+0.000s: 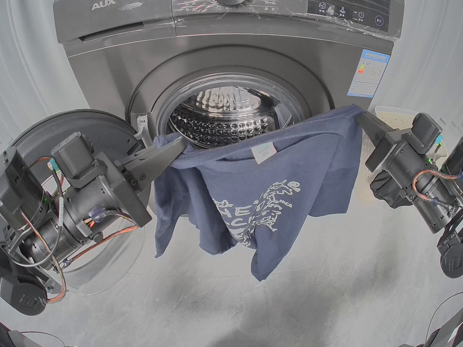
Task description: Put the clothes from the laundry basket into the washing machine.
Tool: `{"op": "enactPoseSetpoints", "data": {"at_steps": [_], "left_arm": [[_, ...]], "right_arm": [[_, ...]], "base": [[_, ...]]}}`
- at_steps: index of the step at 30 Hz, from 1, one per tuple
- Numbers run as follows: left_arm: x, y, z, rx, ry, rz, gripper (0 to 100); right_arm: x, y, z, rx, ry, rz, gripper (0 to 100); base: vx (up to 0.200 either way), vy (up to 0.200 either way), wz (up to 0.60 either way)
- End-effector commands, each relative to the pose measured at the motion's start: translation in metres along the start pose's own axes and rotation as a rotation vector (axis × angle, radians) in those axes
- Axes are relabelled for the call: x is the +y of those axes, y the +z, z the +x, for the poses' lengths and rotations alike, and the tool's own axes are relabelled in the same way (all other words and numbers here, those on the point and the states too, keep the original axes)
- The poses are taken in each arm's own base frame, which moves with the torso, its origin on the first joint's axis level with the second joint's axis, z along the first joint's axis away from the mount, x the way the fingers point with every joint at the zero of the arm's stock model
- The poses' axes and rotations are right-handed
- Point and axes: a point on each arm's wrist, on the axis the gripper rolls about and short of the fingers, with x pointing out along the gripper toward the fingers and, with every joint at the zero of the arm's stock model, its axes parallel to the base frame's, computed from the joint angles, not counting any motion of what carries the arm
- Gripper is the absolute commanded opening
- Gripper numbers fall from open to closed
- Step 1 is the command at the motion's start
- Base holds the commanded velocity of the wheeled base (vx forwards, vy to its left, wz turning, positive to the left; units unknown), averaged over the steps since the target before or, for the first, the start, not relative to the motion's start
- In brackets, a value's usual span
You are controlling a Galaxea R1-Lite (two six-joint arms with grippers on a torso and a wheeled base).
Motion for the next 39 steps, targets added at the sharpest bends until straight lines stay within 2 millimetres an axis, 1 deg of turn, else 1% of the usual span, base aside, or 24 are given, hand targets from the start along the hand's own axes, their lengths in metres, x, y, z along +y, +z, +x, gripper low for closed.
{"op": "enactPoseSetpoints", "data": {"at_steps": [1, 2, 4, 7, 8, 10, 15, 16, 17, 19, 20, 21, 22, 23, 26, 27, 28, 32, 35, 36, 38, 39], "left_arm": [[0.001, -0.003, 0.010, 0.011, -0.037, -0.002, 0], [0.001, -0.003, 0.010, 0.011, -0.037, -0.002, 0], [0.002, -0.007, 0.011, 0.030, -0.048, -0.007, 0], [0.004, -0.013, 0.017, 0.045, -0.046, -0.010, 0], [0.004, -0.013, 0.020, 0.042, -0.050, -0.009, 0], [0.004, -0.012, 0.024, 0.031, -0.054, -0.006, 0], [0.002, -0.004, 0.028, -0.005, -0.071, 0.001, 0], [0.002, -0.004, 0.028, -0.005, -0.071, 0.001, 0], [0.003, -0.007, 0.030, 0.001, -0.073, 0.000, 0], [0.003, -0.007, 0.031, 0.002, -0.076, -0.001, 0], [0.002, -0.008, 0.032, -0.001, -0.076, -0.001, 0], [0.002, -0.008, 0.032, -0.001, -0.076, -0.001, 0], [-0.001, -0.007, 0.033, -0.009, -0.080, -0.003, 0], [-0.002, -0.007, 0.034, -0.015, -0.083, -0.003, 0], [-0.003, -0.003, 0.034, -0.039, -0.087, 0.001, 0], [-0.003, -0.003, 0.034, -0.039, -0.087, 0.001, 0], [-0.003, -0.002, 0.033, -0.044, -0.088, 0.003, 0], [-0.004, 0.001, 0.031, -0.057, -0.091, 0.006, 0], [-0.005, 0.002, 0.028, -0.071, -0.100, 0.011, 0], [-0.006, 0.003, 0.028, -0.076, -0.105, 0.013, 0], [-0.006, 0.003, 0.028, -0.076, -0.105, 0.013, 0], [-0.008, 0.007, 0.025, -0.093, -0.118, 0.018, 0]], "right_arm": [[0.001, -0.001, -0.001, 0.003, 0.005, 0.001, 0], [0.001, -0.001, -0.001, 0.003, 0.005, 0.001, 0], [0.001, -0.009, -0.001, 0.034, 0.009, 0.004, 0], [0.004, -0.028, -0.007, 0.106, 0.033, 0.013, 0], [0.010, -0.032, -0.009, 0.124, 0.055, 0.020, 0], [0.020, -0.035, -0.012, 0.134, 0.093, 0.033, 0], [0.029, -0.054, -0.027, 0.230, 0.139, 0.045, 0], [0.029, -0.054, -0.027, 0.230, 0.139, 0.045, 100], [0.035, -0.064, -0.032, 0.284, 0.179, 0.049, 100], [0.039, -0.075, -0.045, 0.355, 0.217, 0.044, 100], [0.041, -0.079, -0.051, 0.384, 0.230, 0.042, 100], [0.041, -0.080, -0.052, 0.387, 0.232, 0.040, 100], [0.043, -0.089, -0.065, 0.450, 0.253, 0.035, 100], [0.046, -0.095, -0.071, 0.487, 0.270, 0.034, 100], [0.049, -0.111, -0.080, 0.566, 0.297, 0.026, 100], [0.049, -0.111, -0.080, 0.566, 0.297, 0.026, 100], [0.051, -0.119, -0.081, 0.601, 0.314, 0.023, 100], [0.061, -0.126, -0.077, 0.603, 0.352, 0.029, 100], [0.061, -0.129, -0.067, 0.586, 0.335, 0.033, 100], [0.061, -0.131, -0.060, 0.573, 0.323, 0.034, 100], [0.061, -0.132, -0.058, 0.572, 0.320, 0.034, 100], [0.055, -0.137, -0.038, 0.537, 0.280, 0.029, 100]], "base": [[0.000, 0.000, 0.00], [0.000, 0.000, 0.00], [0.000, 0.000, 0.00], [0.000, 0.000, 0.00], [0.000, 0.000, 0.00], [0.000, 0.000, 0.00], [0.000, 0.000, 0.00], [0.000, 0.000, 0.00], [0.000, 0.000, 0.00], [0.000, 0.000, 0.00], [0.000, 0.000, 0.00], [0.000, 0.000, 0.00], [0.000, 0.000, 0.00], [0.000, 0.000, 0.00], [0.000, 0.000, 0.00], [0.000, 0.000, 0.00], [0.000, 0.000, 0.00], [0.000, 0.000, 0.00], [0.000, 0.000, 0.00], [0.000, 0.000, 0.00], [0.000, 0.000, 0.00], [0.000, 0.000, 0.00]]}}
